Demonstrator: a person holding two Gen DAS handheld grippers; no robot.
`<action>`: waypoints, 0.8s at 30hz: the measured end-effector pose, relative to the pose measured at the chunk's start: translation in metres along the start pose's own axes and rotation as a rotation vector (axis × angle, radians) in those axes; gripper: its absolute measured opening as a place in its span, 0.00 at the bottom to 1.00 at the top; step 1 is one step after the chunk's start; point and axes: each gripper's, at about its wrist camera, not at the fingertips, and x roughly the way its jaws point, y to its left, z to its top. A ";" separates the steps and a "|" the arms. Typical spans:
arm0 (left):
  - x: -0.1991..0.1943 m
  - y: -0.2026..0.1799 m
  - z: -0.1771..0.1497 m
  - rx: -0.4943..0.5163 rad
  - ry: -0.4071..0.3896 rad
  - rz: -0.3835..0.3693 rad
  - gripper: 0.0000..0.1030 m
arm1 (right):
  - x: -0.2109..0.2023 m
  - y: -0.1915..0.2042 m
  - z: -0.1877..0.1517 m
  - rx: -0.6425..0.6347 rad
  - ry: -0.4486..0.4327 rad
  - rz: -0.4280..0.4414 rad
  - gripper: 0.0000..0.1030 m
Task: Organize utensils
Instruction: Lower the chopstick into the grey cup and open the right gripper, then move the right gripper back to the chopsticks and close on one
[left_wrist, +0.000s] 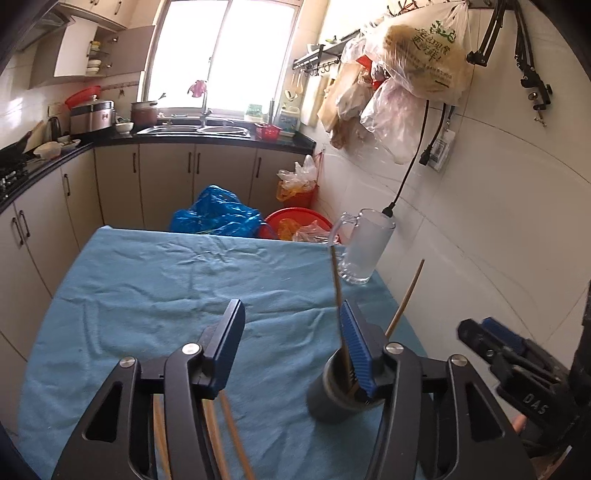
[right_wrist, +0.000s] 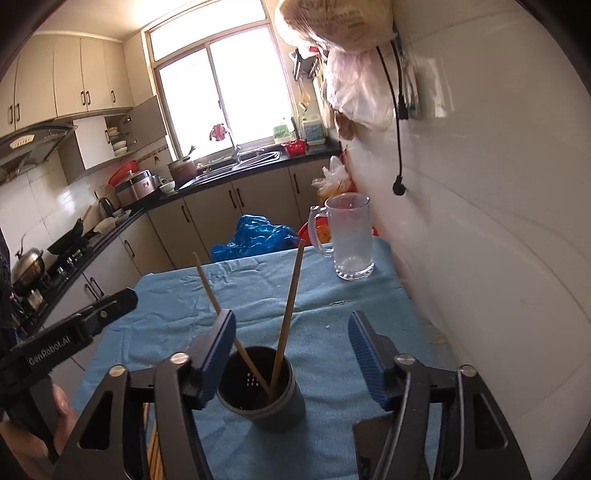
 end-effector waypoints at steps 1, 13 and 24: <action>-0.006 0.003 -0.004 0.005 -0.003 0.009 0.53 | -0.005 0.003 -0.003 -0.007 -0.009 -0.007 0.71; -0.051 0.049 -0.064 0.004 0.032 0.087 0.66 | -0.042 0.053 -0.053 -0.080 -0.035 -0.081 0.86; -0.064 0.091 -0.104 -0.043 0.091 0.109 0.66 | -0.030 0.095 -0.091 -0.136 0.041 -0.073 0.86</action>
